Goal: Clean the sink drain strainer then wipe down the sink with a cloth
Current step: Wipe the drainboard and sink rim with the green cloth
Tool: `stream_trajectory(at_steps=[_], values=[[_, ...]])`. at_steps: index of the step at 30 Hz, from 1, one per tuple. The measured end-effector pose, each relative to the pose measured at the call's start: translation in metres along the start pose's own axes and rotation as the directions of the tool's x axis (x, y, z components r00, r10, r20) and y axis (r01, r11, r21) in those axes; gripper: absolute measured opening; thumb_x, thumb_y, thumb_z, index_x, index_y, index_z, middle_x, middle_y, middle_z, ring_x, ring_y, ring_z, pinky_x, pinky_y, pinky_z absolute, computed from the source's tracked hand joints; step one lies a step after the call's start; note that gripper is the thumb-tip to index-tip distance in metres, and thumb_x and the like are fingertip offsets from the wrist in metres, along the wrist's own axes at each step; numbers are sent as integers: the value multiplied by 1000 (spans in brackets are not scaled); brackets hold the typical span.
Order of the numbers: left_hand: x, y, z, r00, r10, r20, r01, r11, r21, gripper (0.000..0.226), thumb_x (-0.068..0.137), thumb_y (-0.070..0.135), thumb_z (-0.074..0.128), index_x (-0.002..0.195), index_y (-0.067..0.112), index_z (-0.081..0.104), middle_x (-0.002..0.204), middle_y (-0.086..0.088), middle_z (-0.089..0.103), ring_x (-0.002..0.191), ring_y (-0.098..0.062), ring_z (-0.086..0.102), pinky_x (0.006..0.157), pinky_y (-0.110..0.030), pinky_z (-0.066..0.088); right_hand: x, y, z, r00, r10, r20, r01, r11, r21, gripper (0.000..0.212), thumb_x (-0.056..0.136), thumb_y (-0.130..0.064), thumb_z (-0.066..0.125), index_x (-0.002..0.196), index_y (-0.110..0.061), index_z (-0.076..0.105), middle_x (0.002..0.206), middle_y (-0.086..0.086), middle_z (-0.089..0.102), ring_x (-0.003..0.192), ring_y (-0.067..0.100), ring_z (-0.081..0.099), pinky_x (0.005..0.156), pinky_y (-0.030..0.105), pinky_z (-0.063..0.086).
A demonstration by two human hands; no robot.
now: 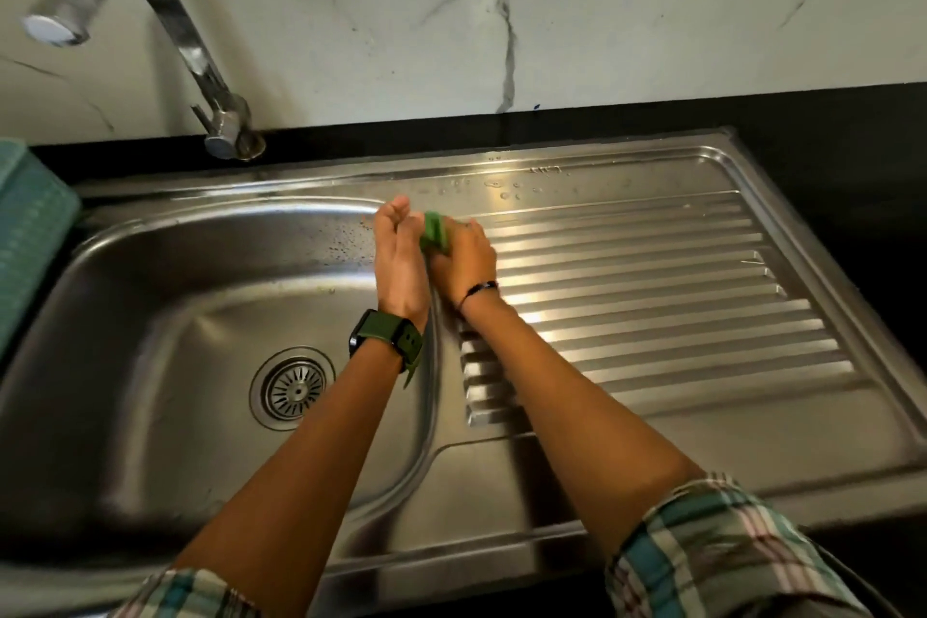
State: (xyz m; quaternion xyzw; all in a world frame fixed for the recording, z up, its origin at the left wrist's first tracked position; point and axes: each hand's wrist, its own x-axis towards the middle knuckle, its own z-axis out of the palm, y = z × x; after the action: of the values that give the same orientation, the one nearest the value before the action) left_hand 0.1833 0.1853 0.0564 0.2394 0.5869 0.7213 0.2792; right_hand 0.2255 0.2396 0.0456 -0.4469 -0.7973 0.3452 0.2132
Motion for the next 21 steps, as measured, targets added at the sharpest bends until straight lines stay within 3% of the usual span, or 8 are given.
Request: stream_trajectory(at_steps=[2,4,9,13,15,17,19,21], values=[[-5,-2,1,999,-19,30,19,1000,4,34,79,33,43,110,21,45,108,6,49,102,-5,49,81,-12,41,2,8,-29,993,117,-9,-109,943,314,24,86,-14,59,108,-7,63,106,17,67,102,31,60,83,31,46],[-7,-4,2,997,-59,51,58,998,18,35,75,38,44,108,25,46,114,4,49,110,-11,46,87,-20,37,8,25,-61,977,173,-125,-121,931,344,27,86,-13,60,111,-4,61,107,18,67,102,30,61,84,30,47],[-12,-11,11,990,-123,67,121,992,42,38,75,45,44,108,27,46,110,8,50,105,-10,48,83,-21,37,27,74,-100,942,207,-264,-218,976,-12,34,87,-15,58,120,-5,55,112,22,63,111,36,53,108,40,33],[-8,-14,15,992,-121,25,121,993,9,31,77,41,45,105,25,47,100,10,51,96,-2,52,83,-19,41,19,54,-53,977,133,-168,-180,934,-309,33,85,-14,54,117,-7,54,117,18,59,113,34,46,99,36,30],[-3,-13,19,994,-111,6,111,993,-49,23,82,32,44,104,24,45,96,8,50,88,0,54,74,-15,45,12,26,-23,997,2,-80,-24,961,-277,24,85,-13,52,107,-9,60,110,15,63,106,34,50,91,35,36],[0,-13,19,992,-114,-61,108,989,-105,28,83,27,43,110,22,45,104,0,51,96,-11,53,79,-22,47,8,2,-2,997,-73,28,77,973,-220,20,89,-14,46,97,-6,63,102,17,67,98,36,57,82,38,42],[3,-10,15,990,-52,-133,39,994,-98,42,79,27,42,120,16,43,112,-4,49,99,-12,52,81,-21,47,11,-10,1,991,-29,131,36,998,-46,21,91,-18,49,96,-5,64,99,19,68,95,36,60,78,40,45],[9,-9,13,996,62,-62,-64,997,-35,41,80,24,40,120,15,44,112,-2,49,97,-3,53,77,-11,47,18,-7,-17,981,81,175,-127,955,270,21,85,-21,60,101,-7,65,101,18,69,97,33,62,82,40,51]])
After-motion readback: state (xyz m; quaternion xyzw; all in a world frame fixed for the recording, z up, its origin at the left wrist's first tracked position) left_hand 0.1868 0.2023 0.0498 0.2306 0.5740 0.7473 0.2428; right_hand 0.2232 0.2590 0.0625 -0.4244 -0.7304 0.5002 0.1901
